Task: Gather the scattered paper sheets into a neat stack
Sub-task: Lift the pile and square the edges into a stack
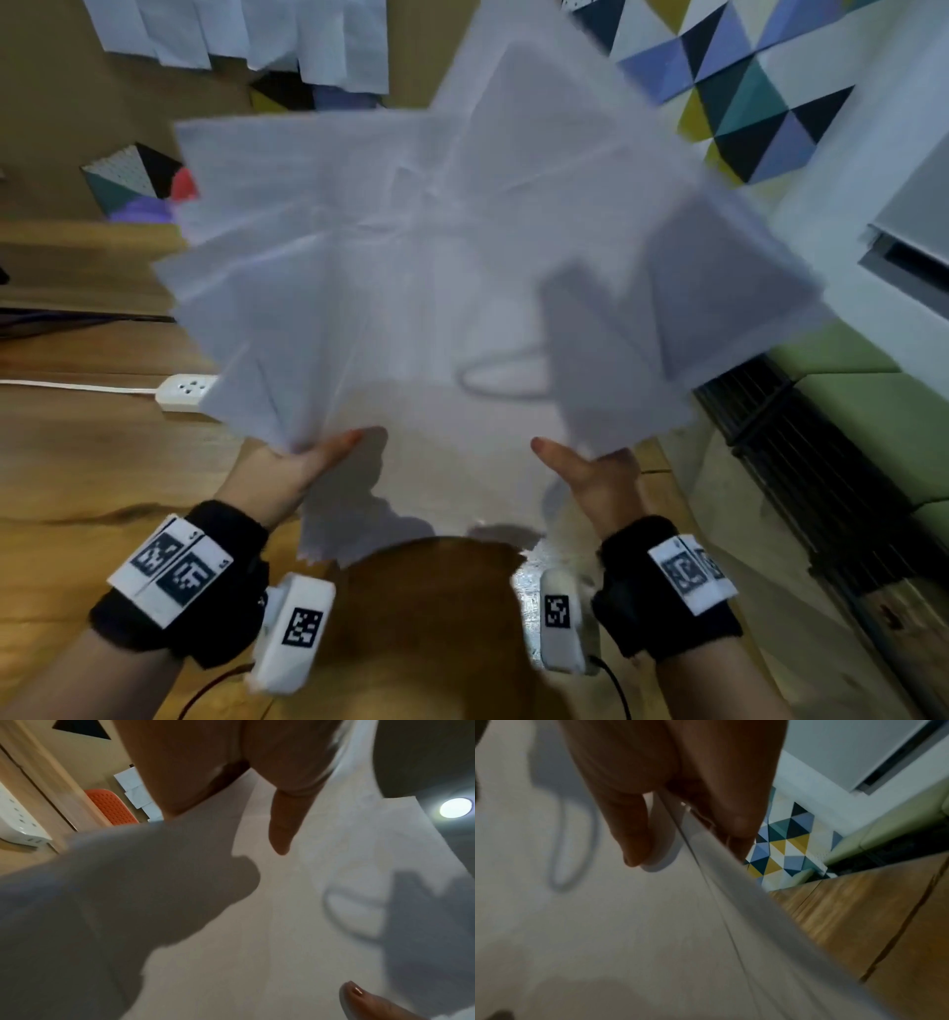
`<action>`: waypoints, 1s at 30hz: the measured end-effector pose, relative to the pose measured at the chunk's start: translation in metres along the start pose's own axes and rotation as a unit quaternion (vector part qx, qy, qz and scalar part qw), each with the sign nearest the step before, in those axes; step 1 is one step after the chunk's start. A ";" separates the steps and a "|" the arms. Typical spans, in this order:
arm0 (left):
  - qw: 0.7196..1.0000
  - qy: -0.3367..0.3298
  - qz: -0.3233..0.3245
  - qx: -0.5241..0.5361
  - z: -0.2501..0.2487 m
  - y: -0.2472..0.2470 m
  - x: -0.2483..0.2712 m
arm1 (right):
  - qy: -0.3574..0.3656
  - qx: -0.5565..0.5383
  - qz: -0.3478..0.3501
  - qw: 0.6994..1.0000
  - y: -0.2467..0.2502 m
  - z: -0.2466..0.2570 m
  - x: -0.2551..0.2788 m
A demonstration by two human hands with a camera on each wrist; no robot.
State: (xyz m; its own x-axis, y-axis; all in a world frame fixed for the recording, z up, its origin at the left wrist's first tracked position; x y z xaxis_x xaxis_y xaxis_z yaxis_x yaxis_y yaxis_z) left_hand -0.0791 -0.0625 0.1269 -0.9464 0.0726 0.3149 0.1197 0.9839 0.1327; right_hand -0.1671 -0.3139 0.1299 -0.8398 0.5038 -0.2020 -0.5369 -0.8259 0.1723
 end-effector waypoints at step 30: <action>0.998 -0.004 -0.059 0.008 0.013 0.001 -0.014 | -0.053 -0.014 -0.025 0.998 -0.019 -0.032 0.007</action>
State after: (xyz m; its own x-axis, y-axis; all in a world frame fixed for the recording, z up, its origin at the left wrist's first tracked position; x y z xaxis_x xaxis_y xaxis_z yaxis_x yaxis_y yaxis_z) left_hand -0.0693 -0.0602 0.1106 -0.9558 -0.0429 0.2908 0.0022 0.9883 0.1527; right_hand -0.1602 -0.3025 0.0947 -0.8164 0.5675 -0.1064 -0.5774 -0.8049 0.1371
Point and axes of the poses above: each hand's wrist, its own x-axis away from the middle knuckle, its own y-axis out of the back of the hand, z = x × y, the point moved 2 cm from there along -x, towards the middle knuckle, and after that the axes turned 14 degrees about y, right-handed, at the moved point
